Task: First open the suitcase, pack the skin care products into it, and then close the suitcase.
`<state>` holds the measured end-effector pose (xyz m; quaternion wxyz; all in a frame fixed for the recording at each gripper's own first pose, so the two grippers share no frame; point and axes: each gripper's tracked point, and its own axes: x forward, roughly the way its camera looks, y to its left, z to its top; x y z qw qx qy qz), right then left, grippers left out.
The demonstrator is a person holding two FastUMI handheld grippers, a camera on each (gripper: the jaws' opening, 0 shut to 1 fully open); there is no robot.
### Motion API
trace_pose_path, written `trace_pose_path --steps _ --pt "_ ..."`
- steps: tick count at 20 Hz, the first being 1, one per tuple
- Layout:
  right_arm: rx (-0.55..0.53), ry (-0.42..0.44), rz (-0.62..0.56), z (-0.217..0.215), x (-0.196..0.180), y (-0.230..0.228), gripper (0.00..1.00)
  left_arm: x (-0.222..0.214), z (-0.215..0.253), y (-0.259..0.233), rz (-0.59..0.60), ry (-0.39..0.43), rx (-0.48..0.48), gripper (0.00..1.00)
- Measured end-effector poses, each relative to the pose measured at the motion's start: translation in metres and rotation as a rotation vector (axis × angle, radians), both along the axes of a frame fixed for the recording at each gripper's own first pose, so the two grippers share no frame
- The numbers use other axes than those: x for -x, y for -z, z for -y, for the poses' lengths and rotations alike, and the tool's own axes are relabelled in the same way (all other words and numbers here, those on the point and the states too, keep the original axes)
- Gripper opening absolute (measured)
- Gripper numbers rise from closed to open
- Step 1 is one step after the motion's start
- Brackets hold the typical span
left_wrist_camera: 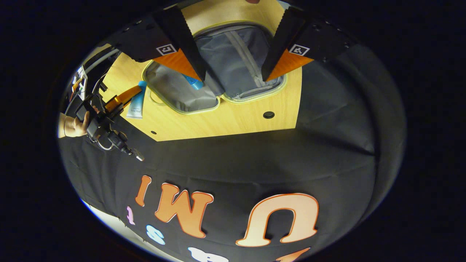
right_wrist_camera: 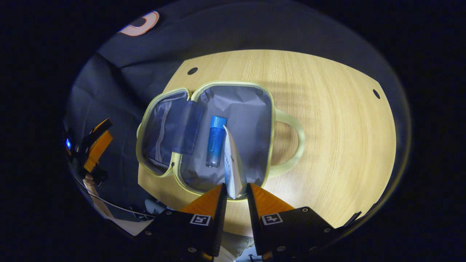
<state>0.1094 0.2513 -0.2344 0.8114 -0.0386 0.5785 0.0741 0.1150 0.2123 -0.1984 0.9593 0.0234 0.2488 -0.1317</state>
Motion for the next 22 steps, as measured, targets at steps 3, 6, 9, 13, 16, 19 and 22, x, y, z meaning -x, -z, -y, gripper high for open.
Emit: trace_pose_path --steps 3,6,9,13,16,19,22 --pt "0.044 0.017 -0.063 -0.002 -0.016 0.031 0.36 0.002 -0.025 0.01 -0.023 -0.035 -0.006 0.95" --pt "0.022 0.055 -0.067 -0.011 -0.032 0.047 0.34 0.005 -0.043 0.015 -0.041 -0.061 -0.007 0.95" --pt "0.042 0.085 -0.034 -0.001 -0.048 0.05 0.12 0.009 -0.054 0.018 -0.06 -0.082 0.001 0.95" --pt "-0.005 0.057 0.013 -0.013 -0.045 0.038 0.35 0.004 -0.075 0.026 -0.075 -0.143 0.011 0.95" --pt "-0.034 0.028 0.12 -0.016 -0.05 0.018 0.57 0.009 -0.112 0.033 -0.077 -0.252 0.024 0.95" --pt "-0.04 0.001 0.257 -0.013 -0.054 -0.009 0.76 0.016 -0.14 0.044 -0.071 -0.32 0.03 0.96" --pt "-0.054 -0.006 0.358 -0.009 -0.049 -0.037 0.94 0.012 -0.161 0.062 -0.079 -0.352 0.086 0.96"
